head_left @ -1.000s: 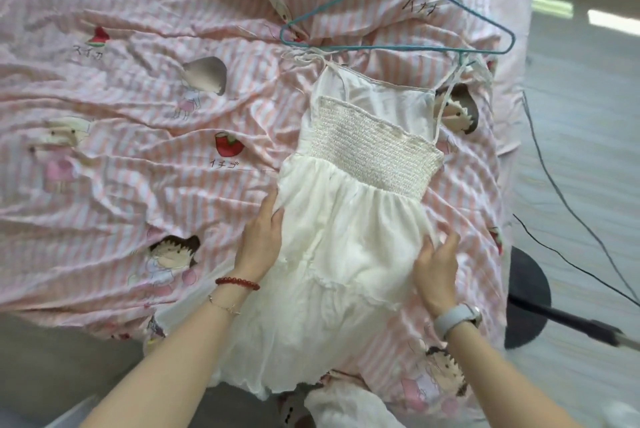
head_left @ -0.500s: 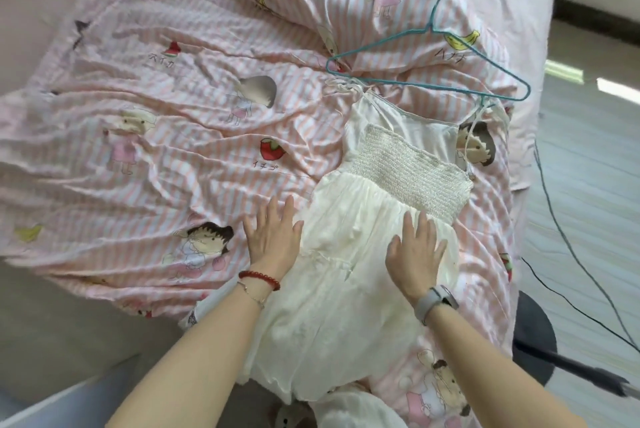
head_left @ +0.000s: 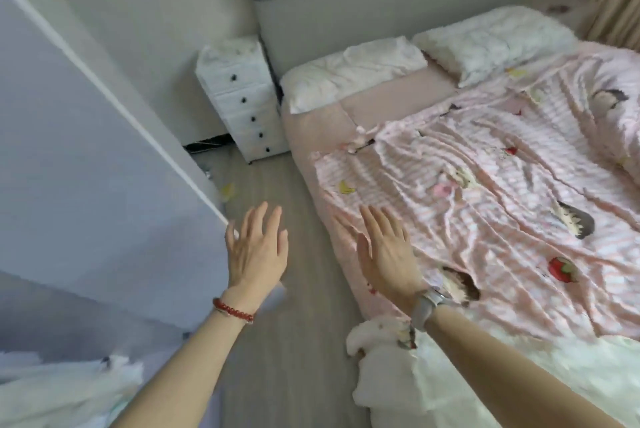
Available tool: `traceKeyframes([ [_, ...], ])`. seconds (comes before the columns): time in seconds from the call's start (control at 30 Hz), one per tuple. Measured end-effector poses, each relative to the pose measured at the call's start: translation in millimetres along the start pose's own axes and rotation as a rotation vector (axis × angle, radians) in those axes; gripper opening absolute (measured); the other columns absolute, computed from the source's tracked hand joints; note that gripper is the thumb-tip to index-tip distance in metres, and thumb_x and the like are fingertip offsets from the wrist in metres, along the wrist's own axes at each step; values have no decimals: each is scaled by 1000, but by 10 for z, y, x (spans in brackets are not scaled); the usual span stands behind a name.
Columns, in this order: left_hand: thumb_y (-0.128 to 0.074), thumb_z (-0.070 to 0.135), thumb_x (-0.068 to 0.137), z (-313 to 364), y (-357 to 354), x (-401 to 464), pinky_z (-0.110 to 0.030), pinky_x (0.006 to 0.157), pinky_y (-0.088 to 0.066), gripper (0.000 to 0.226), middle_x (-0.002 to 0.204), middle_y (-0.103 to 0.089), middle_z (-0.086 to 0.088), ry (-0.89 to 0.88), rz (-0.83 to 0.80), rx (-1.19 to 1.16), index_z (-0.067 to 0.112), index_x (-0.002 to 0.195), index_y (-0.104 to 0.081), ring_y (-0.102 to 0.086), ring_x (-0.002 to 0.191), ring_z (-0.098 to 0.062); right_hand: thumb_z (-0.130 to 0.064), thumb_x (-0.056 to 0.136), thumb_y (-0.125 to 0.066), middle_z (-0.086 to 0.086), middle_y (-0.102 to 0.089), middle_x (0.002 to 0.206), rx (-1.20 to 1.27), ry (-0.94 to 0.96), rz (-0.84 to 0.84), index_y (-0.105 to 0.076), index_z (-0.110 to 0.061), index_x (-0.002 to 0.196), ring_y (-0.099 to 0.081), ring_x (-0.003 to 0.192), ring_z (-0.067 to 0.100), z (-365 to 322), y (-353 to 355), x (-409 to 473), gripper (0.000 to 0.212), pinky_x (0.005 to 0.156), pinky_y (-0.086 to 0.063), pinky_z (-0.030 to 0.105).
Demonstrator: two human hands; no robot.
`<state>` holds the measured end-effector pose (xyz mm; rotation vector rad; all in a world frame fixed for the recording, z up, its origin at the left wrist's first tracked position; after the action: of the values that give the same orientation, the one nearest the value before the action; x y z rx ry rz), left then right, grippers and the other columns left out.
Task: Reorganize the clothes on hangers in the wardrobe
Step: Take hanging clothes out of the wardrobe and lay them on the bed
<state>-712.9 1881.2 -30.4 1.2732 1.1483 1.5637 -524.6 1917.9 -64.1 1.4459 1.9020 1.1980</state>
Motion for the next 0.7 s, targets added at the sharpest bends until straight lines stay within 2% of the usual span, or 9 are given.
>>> traceKeyframes([
  [0.07,-65,11,80,-762,400,-169,-56,96,-36,39,122,-57,-19,92,84,73,5,118,-59,-54,113,-33,-20,93,-42,9,-36,145,58,179,-34,-33,-10,140,-27,137,27,-813,-253,190,48,110,-22,40],
  [0.2,-67,10,77,-2098,1170,-688,-53,95,-37,38,119,-59,-17,323,193,197,5,114,-62,-57,110,-32,-10,88,-52,17,-51,131,230,503,-102,-49,-3,128,-43,126,34,-2384,-780,303,41,101,-38,45],
  [0.37,-67,12,76,-3260,2076,-1467,-50,93,-38,36,120,-58,-16,576,289,382,7,112,-63,-56,109,-31,-8,90,-48,16,-51,129,387,771,-256,-47,-3,129,-45,120,34,-4018,-1307,138,39,98,-40,45],
  [0.43,-68,12,75,-3618,2410,-1748,-52,92,-37,36,119,-59,-16,666,329,469,8,110,-64,-55,111,-32,-7,91,-47,15,-52,127,426,862,-296,-48,-3,128,-48,116,33,-4559,-1444,57,37,98,-39,40],
  [0.5,-64,14,77,-3951,2667,-1994,-51,94,-35,36,122,-57,-15,764,325,544,9,113,-62,-51,115,-32,-10,92,-45,12,-52,126,456,944,-340,-48,-6,128,-48,113,31,-5062,-1568,3,36,95,-37,34],
  [0.57,-58,18,82,-4250,2817,-2196,-50,97,-30,38,128,-53,-12,844,292,582,12,119,-57,-46,121,-29,-13,94,-42,10,-52,125,501,992,-396,-47,-9,128,-49,113,29,-5537,-1706,-24,35,92,-39,35],
  [0.7,-39,31,93,-4828,2849,-2435,-49,108,-15,46,147,-32,-2,996,199,570,22,137,-38,-21,138,-18,-18,96,-38,11,-55,120,533,1058,-521,-52,-10,123,-49,113,27,-6435,-2021,-69,31,89,-36,31],
])
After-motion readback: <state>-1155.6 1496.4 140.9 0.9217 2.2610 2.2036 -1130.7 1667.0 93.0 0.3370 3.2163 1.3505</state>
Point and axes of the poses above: each hand's wrist, its own x-axis towards the middle knuckle, its own y-axis out of the back of the hand, z = x × y, the point moved 8 cm from there along x, towards the middle knuckle
